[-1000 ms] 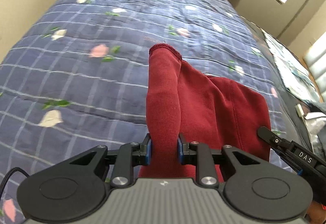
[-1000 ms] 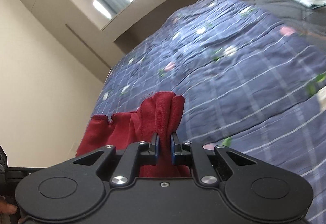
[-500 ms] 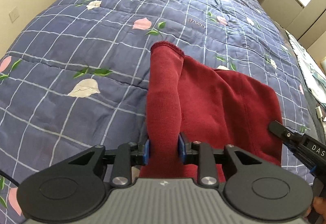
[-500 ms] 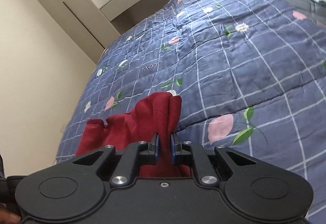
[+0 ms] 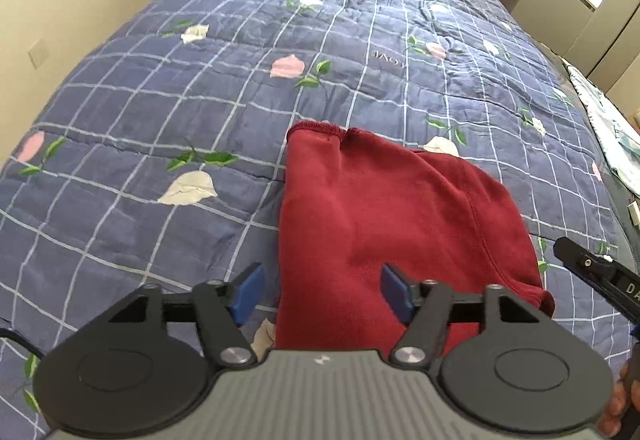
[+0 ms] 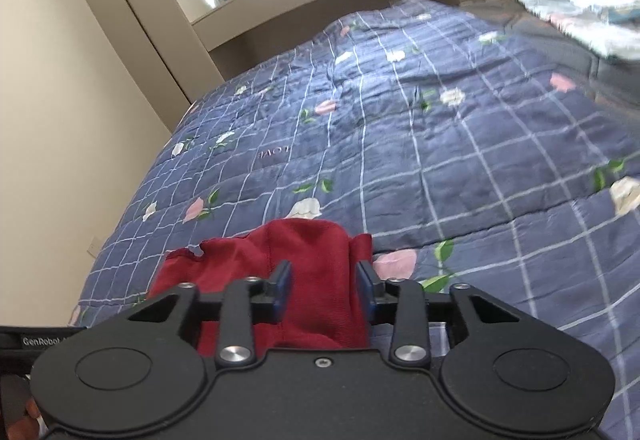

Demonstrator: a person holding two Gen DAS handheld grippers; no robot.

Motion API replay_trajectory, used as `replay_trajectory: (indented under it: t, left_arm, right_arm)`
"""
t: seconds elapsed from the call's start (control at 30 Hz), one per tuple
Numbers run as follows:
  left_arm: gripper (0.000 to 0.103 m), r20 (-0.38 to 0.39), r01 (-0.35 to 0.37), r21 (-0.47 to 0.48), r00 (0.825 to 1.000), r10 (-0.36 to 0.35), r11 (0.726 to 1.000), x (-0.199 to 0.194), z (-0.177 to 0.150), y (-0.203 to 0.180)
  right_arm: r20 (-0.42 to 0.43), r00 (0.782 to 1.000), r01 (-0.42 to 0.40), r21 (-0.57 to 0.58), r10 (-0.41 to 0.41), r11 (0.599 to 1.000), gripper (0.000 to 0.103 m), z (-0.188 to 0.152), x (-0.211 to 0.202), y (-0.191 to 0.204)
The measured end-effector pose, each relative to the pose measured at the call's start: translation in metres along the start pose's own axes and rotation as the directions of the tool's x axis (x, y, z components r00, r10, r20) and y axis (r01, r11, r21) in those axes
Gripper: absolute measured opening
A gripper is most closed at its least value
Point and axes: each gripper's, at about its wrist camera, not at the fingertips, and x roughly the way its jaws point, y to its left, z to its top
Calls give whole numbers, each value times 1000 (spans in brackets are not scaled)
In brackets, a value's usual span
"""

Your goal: Fold small clothes

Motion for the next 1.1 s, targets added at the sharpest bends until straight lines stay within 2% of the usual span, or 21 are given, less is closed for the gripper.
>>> replay_trajectory:
  t: [0.1,0.23,0.33,0.47,0.57,0.7,0.8,1.1]
  left_arm:
    - [87,31,-14,13,999,14,1000,-12,-3,-4]
    - [97,72,-21,29,997,19,999,-29,-7,-8]
    - [102,116,-21,33,993,17,999,-44,-10,-9]
    - [103,176,-25,32,984,19,999,-61,-17,-8]
    - [103,211,-38,22,977,32,999,-72,-26,-6]
    - [103,253,-100,-18,962,101,995,-90,-46,-5]
    - [103,271,-128,-32,953,132,991,-105,-67,-7]
    - [103,250,-196,-15,949,193,981,-176,-123,-22]
  right_arm:
    - [29,1000,3,-35,-2,999,64,0,-16,6]
    - [73,997,8,-73,-2,997,86,1,-37,16]
    - [107,994,19,-96,-8,995,97,-2,-54,24]
    - [149,989,27,-131,-7,991,102,-8,-78,33]
    - [171,985,39,-168,-10,985,102,-16,-96,38]
    - [187,982,33,-216,9,976,102,-30,-120,41]
    - [177,984,29,-247,16,969,102,-39,-139,43]
    - [61,997,-21,-298,41,954,102,-53,-213,53]
